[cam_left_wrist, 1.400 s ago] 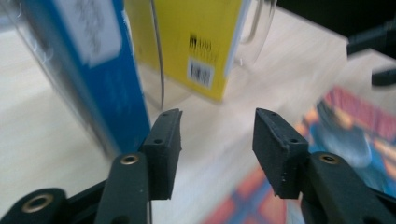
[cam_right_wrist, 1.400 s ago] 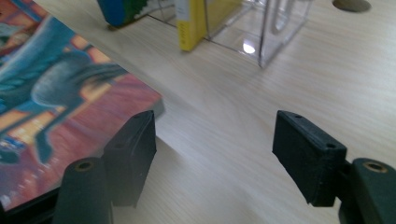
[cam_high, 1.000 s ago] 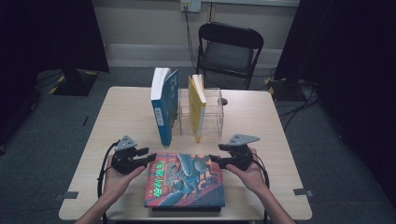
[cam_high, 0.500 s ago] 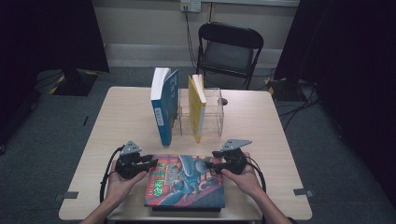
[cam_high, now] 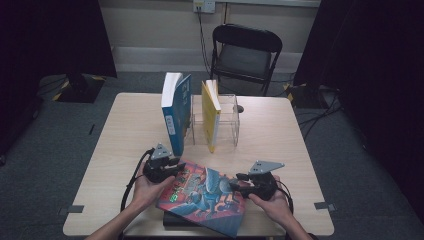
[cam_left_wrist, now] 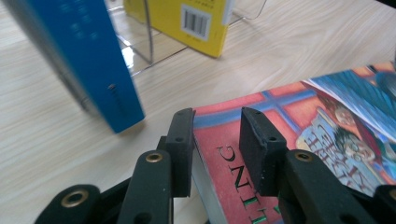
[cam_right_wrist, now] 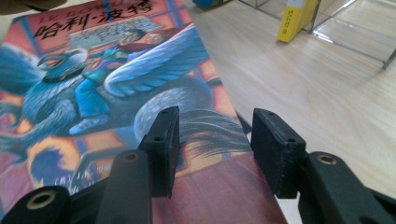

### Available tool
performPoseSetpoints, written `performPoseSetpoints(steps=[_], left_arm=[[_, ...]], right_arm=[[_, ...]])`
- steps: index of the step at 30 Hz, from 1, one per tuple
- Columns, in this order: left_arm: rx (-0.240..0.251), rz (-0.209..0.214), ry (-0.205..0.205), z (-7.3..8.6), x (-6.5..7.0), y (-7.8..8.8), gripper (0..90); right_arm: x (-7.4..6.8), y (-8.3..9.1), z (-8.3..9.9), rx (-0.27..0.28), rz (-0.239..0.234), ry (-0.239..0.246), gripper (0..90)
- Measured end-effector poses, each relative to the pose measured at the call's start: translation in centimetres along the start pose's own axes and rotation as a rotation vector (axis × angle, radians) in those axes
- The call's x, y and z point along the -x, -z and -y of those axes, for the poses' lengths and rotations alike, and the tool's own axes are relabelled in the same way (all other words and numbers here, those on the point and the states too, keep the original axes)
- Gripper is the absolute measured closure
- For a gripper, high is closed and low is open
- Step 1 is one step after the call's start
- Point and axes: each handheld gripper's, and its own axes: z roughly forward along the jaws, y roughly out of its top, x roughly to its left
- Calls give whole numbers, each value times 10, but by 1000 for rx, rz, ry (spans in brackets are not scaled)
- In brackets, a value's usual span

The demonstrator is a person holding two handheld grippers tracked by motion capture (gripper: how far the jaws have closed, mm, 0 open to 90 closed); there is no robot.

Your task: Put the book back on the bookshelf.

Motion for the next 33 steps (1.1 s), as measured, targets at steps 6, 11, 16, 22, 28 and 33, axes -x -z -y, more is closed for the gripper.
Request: performPoseSetpoints(steps=[6,11,16,22,28,33], left_arm=[[7,58,9,0,-3,-2,652],[-9,76,-3,9,0,12,627],[-10,80,2,21,6,28,549],[-18,107,28,38,10,49,515],[-37,122,29,49,15,67,463],[-44,140,19,57,19,76,436]], right_arm=[[-6,7,4,-5,11,3,531],[-4,-3,-3,-9,-14,4,506],[-10,-19,-17,-25,-29,41,466],[-11,-30,-27,-44,-37,46,490],[-9,-29,-25,-36,-51,29,496],[-8,-29,-24,-31,-50,28,496]])
